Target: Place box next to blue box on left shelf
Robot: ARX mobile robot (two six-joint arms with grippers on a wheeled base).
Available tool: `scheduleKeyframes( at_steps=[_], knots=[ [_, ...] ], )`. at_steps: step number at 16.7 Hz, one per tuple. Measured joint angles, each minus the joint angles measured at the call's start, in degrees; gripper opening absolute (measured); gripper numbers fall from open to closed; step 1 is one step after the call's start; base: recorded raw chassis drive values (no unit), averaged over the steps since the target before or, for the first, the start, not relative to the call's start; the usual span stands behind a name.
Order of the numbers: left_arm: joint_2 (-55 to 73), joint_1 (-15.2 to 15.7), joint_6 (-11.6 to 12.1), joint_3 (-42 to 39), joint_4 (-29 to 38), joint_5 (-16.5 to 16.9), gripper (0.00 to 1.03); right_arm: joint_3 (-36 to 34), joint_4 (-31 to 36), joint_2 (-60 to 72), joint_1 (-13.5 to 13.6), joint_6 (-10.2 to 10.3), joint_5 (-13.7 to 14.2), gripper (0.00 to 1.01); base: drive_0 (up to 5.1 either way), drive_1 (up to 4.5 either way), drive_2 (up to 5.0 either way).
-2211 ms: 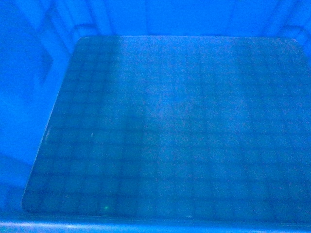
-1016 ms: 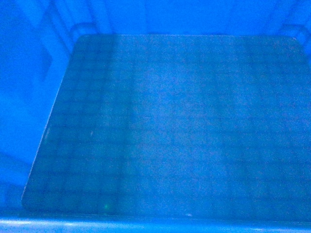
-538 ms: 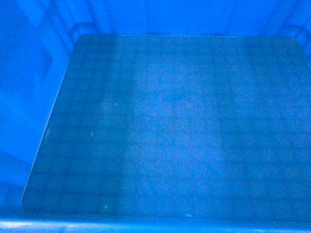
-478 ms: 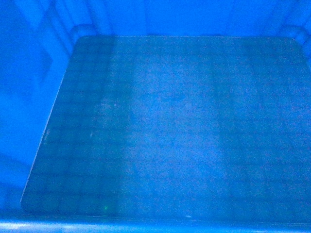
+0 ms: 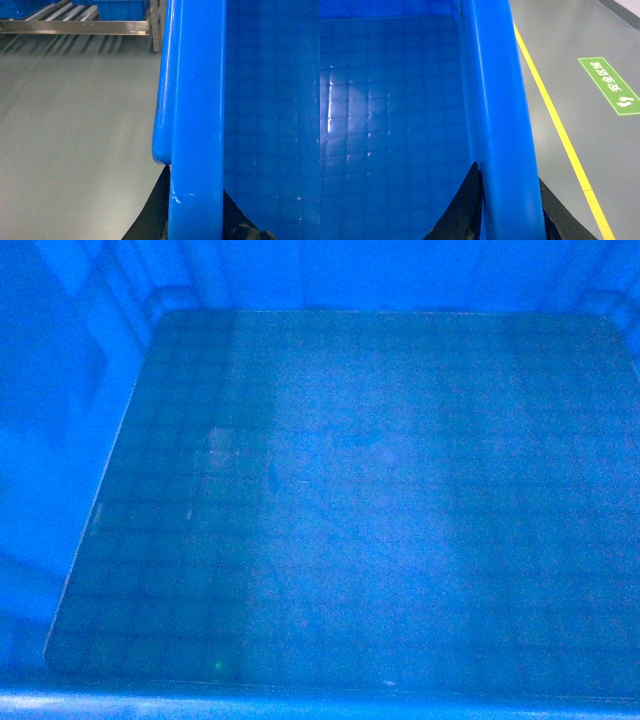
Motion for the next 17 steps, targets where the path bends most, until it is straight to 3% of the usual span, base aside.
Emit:
scheduleKeyframes(
  at_steps=[17],
  knots=[
    [0.0, 0.0, 0.0, 0.0, -0.1, 0.0, 0.09, 0.0, -0.1, 0.0, 0.0, 0.0, 0.0, 0.17, -0.1, 4.19, -4.3]
  ],
)
